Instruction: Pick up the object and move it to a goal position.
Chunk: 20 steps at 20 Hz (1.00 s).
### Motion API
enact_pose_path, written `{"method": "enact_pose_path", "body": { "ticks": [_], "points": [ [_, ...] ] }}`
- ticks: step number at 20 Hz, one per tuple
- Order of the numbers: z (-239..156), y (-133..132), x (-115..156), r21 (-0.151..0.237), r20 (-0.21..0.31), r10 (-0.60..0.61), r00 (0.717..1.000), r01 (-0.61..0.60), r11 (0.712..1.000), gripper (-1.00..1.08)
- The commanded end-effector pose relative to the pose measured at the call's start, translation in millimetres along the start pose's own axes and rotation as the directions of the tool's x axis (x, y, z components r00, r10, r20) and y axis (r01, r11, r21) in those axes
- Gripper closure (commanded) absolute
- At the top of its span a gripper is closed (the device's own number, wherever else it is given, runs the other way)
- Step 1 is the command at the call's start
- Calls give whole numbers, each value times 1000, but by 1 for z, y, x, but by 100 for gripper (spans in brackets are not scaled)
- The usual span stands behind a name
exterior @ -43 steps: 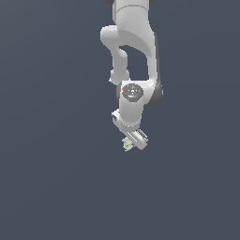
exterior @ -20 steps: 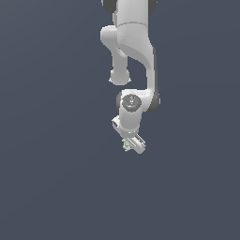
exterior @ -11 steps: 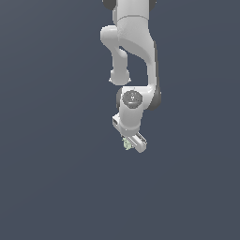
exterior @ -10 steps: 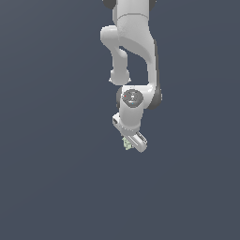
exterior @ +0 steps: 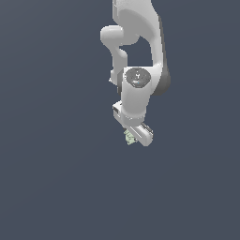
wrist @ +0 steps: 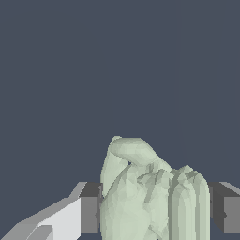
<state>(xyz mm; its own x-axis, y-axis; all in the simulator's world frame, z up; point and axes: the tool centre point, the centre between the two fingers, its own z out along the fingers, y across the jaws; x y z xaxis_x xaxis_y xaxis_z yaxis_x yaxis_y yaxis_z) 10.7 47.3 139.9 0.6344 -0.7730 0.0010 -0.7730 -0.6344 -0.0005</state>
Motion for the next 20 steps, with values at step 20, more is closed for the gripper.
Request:
{"method": "enact_pose_path", "body": {
  "ticks": [20],
  "points": [
    [-222, -39, 10, -1, -1, 0, 1000, 0, 1000, 108]
  ]
}}
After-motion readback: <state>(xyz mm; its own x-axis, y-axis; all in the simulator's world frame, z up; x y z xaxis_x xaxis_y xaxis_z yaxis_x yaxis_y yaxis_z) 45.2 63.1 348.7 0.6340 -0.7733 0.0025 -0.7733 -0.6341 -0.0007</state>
